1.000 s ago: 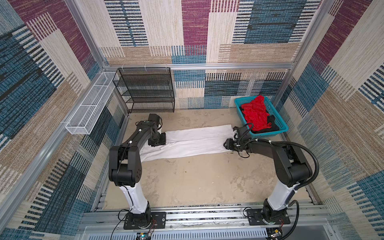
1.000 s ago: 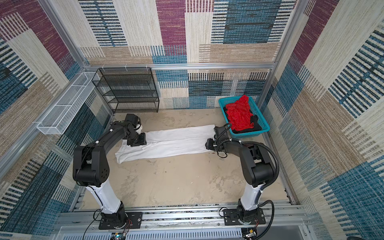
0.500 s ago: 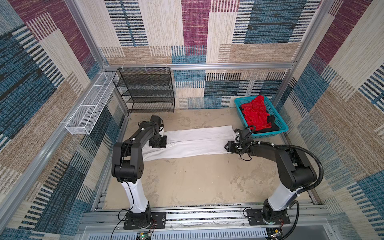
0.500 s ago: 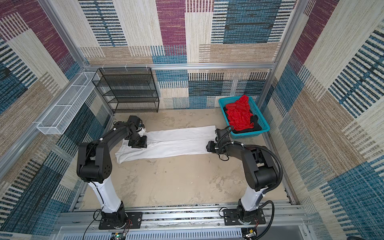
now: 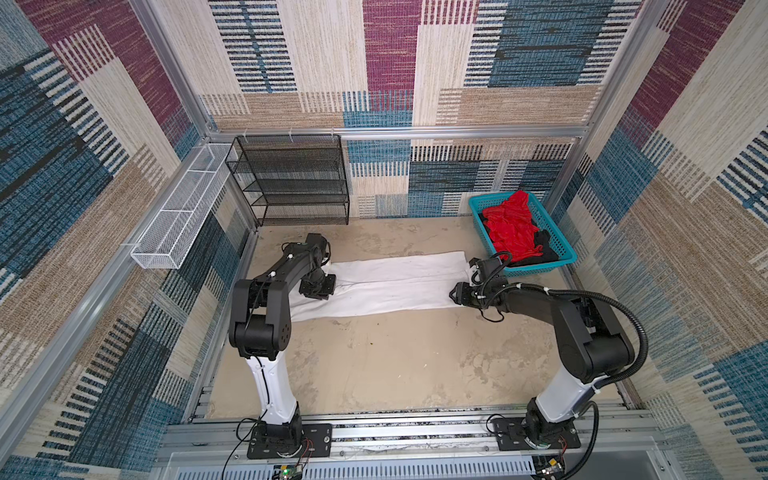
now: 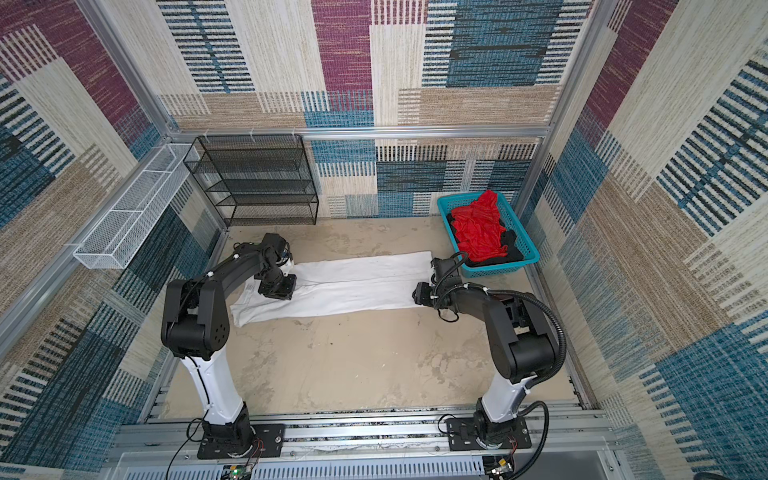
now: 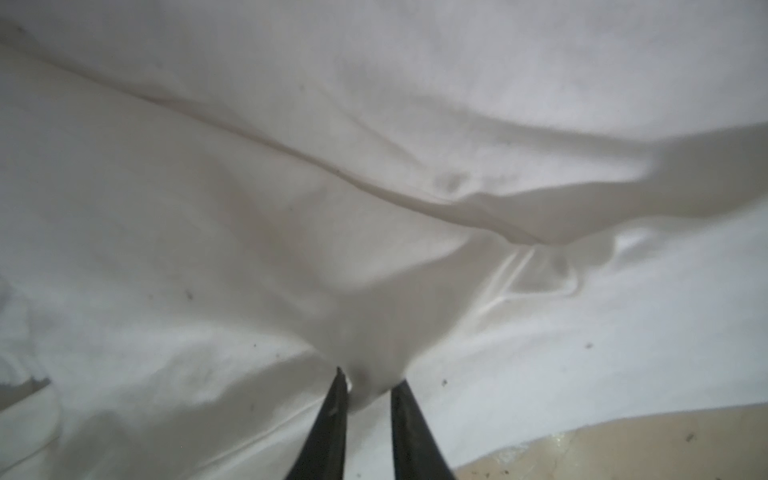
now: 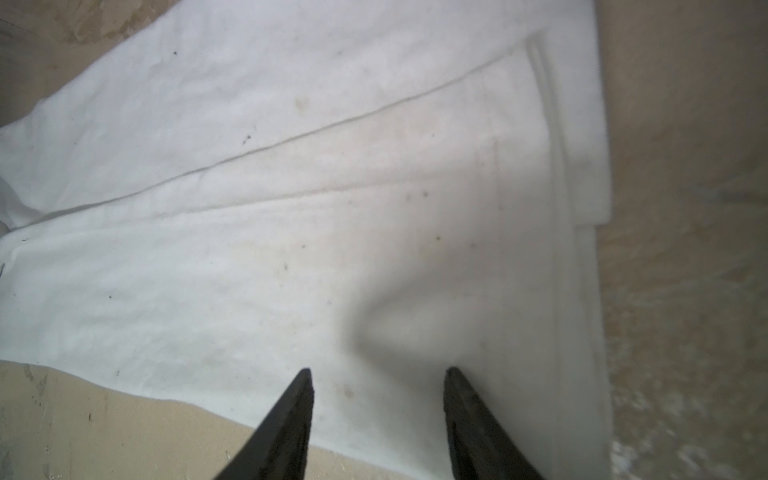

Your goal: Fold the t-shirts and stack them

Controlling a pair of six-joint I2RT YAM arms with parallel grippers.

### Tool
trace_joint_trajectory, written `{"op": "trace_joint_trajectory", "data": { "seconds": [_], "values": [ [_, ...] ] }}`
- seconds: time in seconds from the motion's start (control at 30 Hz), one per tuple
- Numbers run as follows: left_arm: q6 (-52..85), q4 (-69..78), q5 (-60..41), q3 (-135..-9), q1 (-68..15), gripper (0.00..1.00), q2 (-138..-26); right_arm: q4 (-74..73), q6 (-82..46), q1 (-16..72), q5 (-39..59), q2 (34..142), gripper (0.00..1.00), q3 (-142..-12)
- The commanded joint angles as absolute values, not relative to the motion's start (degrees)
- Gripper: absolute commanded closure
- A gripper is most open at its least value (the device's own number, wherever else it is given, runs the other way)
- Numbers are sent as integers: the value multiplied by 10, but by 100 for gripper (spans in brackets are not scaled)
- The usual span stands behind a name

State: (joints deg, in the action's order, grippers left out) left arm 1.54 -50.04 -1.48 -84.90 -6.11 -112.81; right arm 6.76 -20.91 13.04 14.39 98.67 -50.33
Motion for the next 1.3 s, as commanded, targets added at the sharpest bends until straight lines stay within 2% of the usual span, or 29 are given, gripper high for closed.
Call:
{"op": "trace_joint_trajectory", "data": {
  "seconds": [0.0, 0.2, 0.4, 0.53, 0.73, 0.8, 0.93, 1.0, 1.1, 1.17, 1.27],
  "values": [
    [8, -514, 0, -869, -62, 89, -1132, 114, -207, 130, 140, 993, 47, -500],
    [-31, -576, 59, -962, -82, 94, -1170, 115, -206, 130, 139, 992, 47, -499],
    [-97, -652, 205, -1078, -122, 95, -1243, 115, -208, 130, 143, 994, 47, -497],
    [-139, -648, 277, -1119, -141, 95, -1264, 118, -208, 130, 142, 993, 47, -498],
    [-207, -579, 323, -1136, -165, 95, -1268, 121, -207, 130, 140, 991, 47, -496],
    [-245, -539, 341, -1128, -176, 90, -1269, 121, -207, 130, 140, 989, 47, -493],
    [-336, -396, 390, -1057, -193, 70, -1253, 121, -208, 130, 141, 989, 47, -490],
    [-354, -331, 387, -1023, -202, 67, -1225, 121, -207, 130, 142, 988, 47, -489],
    [-300, -290, 364, -977, -209, 60, -1161, 118, -208, 130, 142, 989, 47, -487],
    [-225, -283, 342, -936, -203, 48, -1112, 114, -209, 130, 146, 991, 47, -485],
    [-78, -357, 272, -899, -178, 46, -1071, 107, -210, 130, 153, 995, 47, -482]
  ]
}}
